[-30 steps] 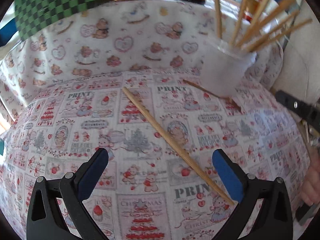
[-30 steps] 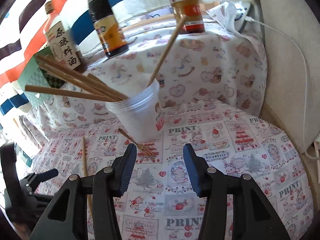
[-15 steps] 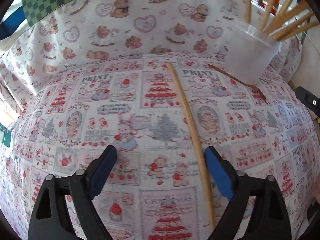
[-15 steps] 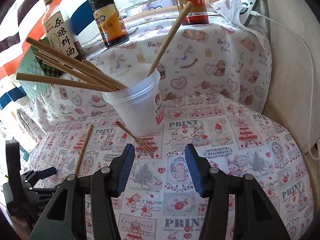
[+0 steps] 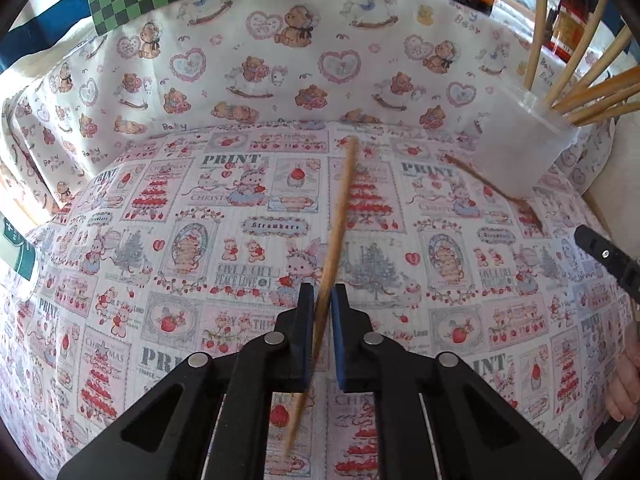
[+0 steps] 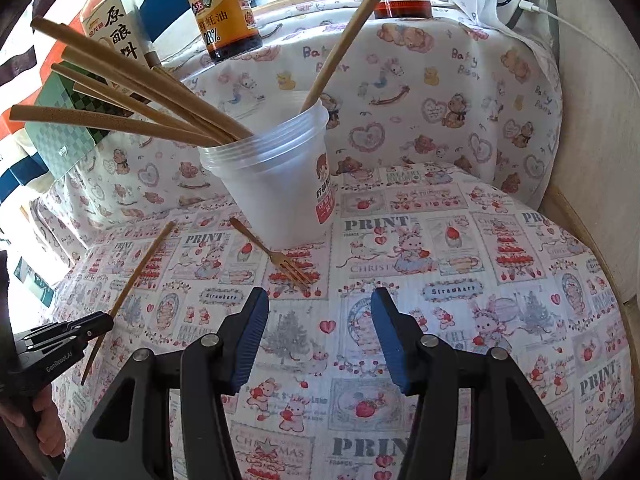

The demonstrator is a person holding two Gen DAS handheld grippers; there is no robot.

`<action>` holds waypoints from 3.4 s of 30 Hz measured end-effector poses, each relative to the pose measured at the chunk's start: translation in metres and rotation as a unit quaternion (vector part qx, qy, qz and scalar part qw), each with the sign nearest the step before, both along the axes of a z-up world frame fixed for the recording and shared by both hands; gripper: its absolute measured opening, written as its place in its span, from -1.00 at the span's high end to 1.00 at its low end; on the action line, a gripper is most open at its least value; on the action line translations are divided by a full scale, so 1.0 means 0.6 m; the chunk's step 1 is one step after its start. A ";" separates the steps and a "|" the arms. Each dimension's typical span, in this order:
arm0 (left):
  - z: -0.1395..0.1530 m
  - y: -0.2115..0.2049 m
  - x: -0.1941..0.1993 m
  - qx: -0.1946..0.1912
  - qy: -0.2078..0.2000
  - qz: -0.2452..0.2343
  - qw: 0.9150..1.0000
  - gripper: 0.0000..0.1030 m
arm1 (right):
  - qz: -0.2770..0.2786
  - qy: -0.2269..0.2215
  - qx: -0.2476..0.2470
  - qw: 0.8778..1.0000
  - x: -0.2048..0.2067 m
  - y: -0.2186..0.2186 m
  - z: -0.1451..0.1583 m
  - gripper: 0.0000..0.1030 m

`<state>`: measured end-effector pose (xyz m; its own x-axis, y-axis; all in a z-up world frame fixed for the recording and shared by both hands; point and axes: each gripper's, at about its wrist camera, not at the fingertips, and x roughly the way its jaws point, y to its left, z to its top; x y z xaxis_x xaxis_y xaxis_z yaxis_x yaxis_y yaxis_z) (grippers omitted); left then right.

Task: Organize utensils

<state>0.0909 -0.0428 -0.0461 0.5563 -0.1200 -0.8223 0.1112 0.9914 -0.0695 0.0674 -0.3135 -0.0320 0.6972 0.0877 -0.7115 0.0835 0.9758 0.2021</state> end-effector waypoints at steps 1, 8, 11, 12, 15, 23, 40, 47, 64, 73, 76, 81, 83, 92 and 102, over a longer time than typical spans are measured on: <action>0.009 0.000 -0.004 -0.007 -0.014 0.003 1.000 0.87 | -0.002 0.000 0.000 1.000 0.000 -0.001 0.000 -0.08; 0.089 0.028 -0.046 -0.062 -0.127 0.012 0.990 0.88 | -0.007 -0.011 -0.004 1.000 -0.006 0.000 0.006 -0.08; 0.115 0.037 -0.061 -0.068 -0.174 0.027 0.982 0.88 | -0.005 -0.009 -0.002 1.000 -0.007 0.000 0.005 -0.08; 0.127 0.037 -0.067 -0.069 -0.192 0.036 0.978 0.88 | -0.003 -0.008 -0.001 1.000 -0.005 0.000 0.004 -0.08; 0.139 0.048 -0.074 -0.078 -0.214 0.045 0.973 0.88 | 0.003 -0.006 -0.005 1.000 -0.004 0.005 0.003 -0.08; 0.131 0.063 -0.070 -0.096 -0.216 0.050 0.970 0.88 | 0.014 0.003 -0.005 1.000 0.013 0.023 0.002 -0.08; 0.129 0.081 -0.063 -0.103 -0.199 0.074 0.972 0.88 | 0.052 0.039 -0.046 0.997 0.092 0.069 -0.038 0.61; 0.135 0.077 -0.072 -0.096 -0.214 0.073 0.969 0.88 | 0.107 0.047 -0.033 0.993 0.028 0.092 -0.014 0.93; 0.174 0.080 -0.117 -0.113 -0.281 0.064 0.951 0.89 | 0.114 -0.092 -0.061 0.987 -0.064 0.107 0.110 0.97; 0.171 0.069 -0.116 -0.102 -0.282 0.051 0.953 0.89 | 0.140 0.025 -0.102 0.985 -0.014 0.148 0.005 0.07; 0.165 0.069 -0.108 -0.102 -0.270 0.054 0.956 0.88 | 0.171 0.048 -0.113 0.978 -0.018 0.168 -0.006 0.12; 0.155 0.075 -0.095 -0.108 -0.250 0.059 0.960 0.88 | 0.173 0.082 -0.108 0.976 -0.021 0.181 -0.021 0.52; 0.150 0.078 -0.090 -0.116 -0.241 0.059 0.962 0.88 | 0.160 0.079 -0.103 0.978 -0.021 0.172 -0.023 0.78; 0.147 0.084 -0.087 -0.125 -0.233 0.065 0.962 0.88 | 0.129 0.029 -0.047 0.990 -0.029 0.123 0.024 0.78; 0.146 0.087 -0.086 -0.126 -0.233 0.069 0.962 0.88 | 0.110 -0.102 -0.053 0.987 -0.083 0.098 0.129 0.79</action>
<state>0.0392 0.0096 0.0416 0.8820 -0.1812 -0.4349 0.0567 0.9572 -0.2837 0.0176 -0.2547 0.0455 0.7991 0.1857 -0.5718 -0.1647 0.9823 0.0888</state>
